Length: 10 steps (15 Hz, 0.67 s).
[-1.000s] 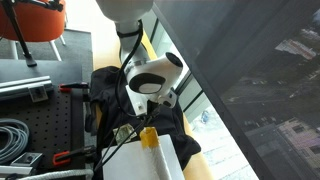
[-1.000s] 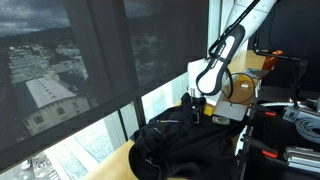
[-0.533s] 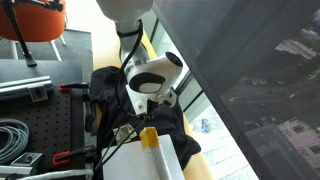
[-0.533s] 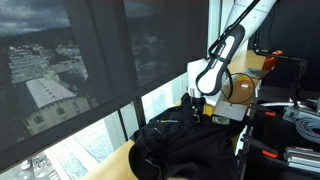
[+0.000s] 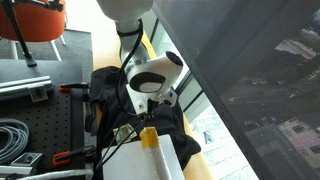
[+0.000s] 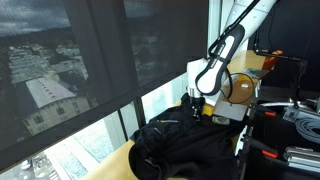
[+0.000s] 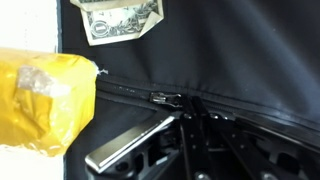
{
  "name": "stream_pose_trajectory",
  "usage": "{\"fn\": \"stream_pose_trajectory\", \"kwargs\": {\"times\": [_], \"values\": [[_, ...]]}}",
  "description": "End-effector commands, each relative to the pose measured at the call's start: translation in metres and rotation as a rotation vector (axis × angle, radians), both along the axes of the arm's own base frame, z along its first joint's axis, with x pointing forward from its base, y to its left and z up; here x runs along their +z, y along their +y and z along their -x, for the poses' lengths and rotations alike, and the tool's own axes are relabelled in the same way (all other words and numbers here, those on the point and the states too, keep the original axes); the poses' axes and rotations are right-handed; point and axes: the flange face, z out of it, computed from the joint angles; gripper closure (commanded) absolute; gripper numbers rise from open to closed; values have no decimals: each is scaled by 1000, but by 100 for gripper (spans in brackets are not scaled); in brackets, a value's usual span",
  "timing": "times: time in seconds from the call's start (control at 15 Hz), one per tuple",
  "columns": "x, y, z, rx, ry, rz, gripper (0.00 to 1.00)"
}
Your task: Close the zip of the jersey
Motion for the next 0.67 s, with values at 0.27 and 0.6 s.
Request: {"fn": "stream_pose_trajectory", "kwargs": {"times": [0.27,0.6], "values": [[14,8,-8,6,-10,7,99],[24,11,-11,13,-24,7,99]]}}
